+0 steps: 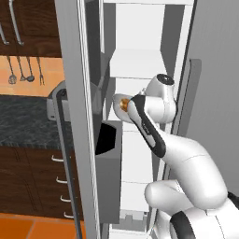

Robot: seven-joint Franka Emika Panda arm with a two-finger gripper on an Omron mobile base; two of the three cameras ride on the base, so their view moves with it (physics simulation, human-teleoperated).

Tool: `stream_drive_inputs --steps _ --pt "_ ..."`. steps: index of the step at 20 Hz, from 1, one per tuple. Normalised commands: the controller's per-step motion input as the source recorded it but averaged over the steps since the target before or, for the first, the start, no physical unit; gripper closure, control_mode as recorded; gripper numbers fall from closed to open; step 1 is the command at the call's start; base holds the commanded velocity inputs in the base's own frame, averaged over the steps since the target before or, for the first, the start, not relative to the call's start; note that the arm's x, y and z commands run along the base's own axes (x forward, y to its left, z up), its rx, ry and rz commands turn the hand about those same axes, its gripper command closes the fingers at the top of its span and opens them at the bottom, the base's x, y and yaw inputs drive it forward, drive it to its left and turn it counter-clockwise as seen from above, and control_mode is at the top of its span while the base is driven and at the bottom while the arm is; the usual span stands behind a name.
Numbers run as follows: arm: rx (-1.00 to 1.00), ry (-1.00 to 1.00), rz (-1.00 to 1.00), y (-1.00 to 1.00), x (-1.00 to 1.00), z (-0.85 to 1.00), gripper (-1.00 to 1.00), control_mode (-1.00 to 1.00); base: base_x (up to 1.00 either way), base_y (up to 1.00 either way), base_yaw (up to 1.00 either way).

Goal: Take the meat container that has the chicken drumstick and place it on the second highest rack of the freezer. Then take the vegetable container that has the garlic and potato and place it on the highest rack of the freezer.

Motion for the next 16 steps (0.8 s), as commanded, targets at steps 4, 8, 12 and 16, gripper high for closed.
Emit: stream_drive_inputs --steps 4,8,12,16 --pt "-0.01 0.00 -0.04 -0.16 0.38 -0.38 1.00 -1.00 0.00 0.00 0.00" --pt "0.00 0.00 0.00 -0.17 0.45 -0.28 1.00 -1.00 0.00 0.00 0.00" --pt "0.00 0.00 0.00 -0.04 0.50 -0.25 1.00 -1.00 0.00 0.00 0.00" --pt "0.00 0.00 0.00 0.00 0.55 -0.27 1.00 -1.00 0.00 0.00 0.00"
